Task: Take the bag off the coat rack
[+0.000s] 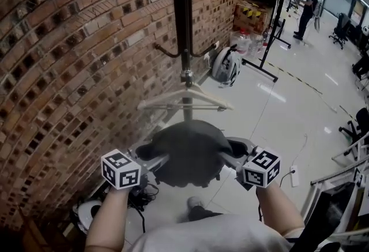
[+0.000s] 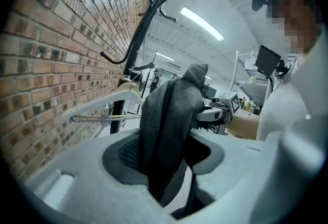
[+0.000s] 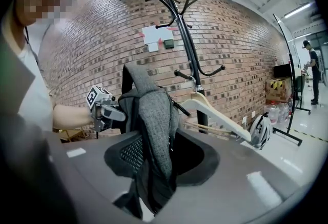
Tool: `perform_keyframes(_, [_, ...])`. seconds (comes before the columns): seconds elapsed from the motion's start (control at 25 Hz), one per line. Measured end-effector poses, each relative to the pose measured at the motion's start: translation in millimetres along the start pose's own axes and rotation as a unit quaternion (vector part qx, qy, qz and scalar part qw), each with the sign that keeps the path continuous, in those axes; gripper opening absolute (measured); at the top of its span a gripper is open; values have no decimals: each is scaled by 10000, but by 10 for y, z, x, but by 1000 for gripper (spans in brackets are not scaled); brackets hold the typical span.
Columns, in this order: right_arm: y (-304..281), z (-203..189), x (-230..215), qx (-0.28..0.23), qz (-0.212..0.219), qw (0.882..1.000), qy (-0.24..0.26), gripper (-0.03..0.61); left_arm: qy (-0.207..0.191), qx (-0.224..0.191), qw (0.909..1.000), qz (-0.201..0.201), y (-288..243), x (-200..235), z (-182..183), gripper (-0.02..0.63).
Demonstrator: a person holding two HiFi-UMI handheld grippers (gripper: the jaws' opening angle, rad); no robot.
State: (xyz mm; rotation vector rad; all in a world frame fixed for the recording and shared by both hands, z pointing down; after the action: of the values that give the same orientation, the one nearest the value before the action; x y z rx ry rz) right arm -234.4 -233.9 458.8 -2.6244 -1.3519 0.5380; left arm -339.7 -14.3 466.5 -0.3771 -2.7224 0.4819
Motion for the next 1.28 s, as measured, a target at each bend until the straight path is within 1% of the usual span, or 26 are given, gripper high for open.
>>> perform_keyframes(0.2, [349, -325, 895, -80, 60, 9999, -80, 146, -57, -66, 9999, 120, 684, -633, -435, 195])
perform_keyframes(0.32, [611, -523, 1418, -63, 40, 9996, -270, 146, -16, 45, 9998, 171, 1062, -1061, -671, 193])
perform_keyframes(0.52, [998, -746, 2332, -18, 109, 9983, -568, 146, 120, 223, 9996, 142, 1760, -1744, -1008, 192])
perform_keyframes(0.68, [1260, -876, 2963, 38, 201, 9965, -813, 147, 161, 294, 9994, 111, 2245, -2191, -1222, 190])
perform_keyframes(0.84, [1478, -859, 3455, 41, 312, 9945, -997, 149, 139, 168, 9997, 79, 2633, -2522, -1289, 187])
perform_keyframes(0.96, [1577, -810, 3761, -39, 310, 9959, -851, 149, 38, 54, 9999, 112, 2897, -2699, -1301, 186])
perform_keyframes(1.08, [1671, -802, 3935, -96, 341, 9972, -661, 153, -83, -60, 9998, 168, 3048, -2854, -1335, 187])
perform_keyframes(1.28, [1811, -824, 4065, -200, 375, 9977, -532, 155, -181, -123, 9994, 264, 3163, -3061, -1361, 186])
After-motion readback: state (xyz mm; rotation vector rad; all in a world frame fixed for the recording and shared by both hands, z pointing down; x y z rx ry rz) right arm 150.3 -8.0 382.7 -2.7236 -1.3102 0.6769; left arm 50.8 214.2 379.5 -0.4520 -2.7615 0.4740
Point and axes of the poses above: the fingertips, and each gripper's own axes: y backward along the fingers, x to its left, z out of its top, the point moved 6 cm from there along y, backward along the fingers, and after that the axes turned 8 degrees about z, right-handed, at the moved point
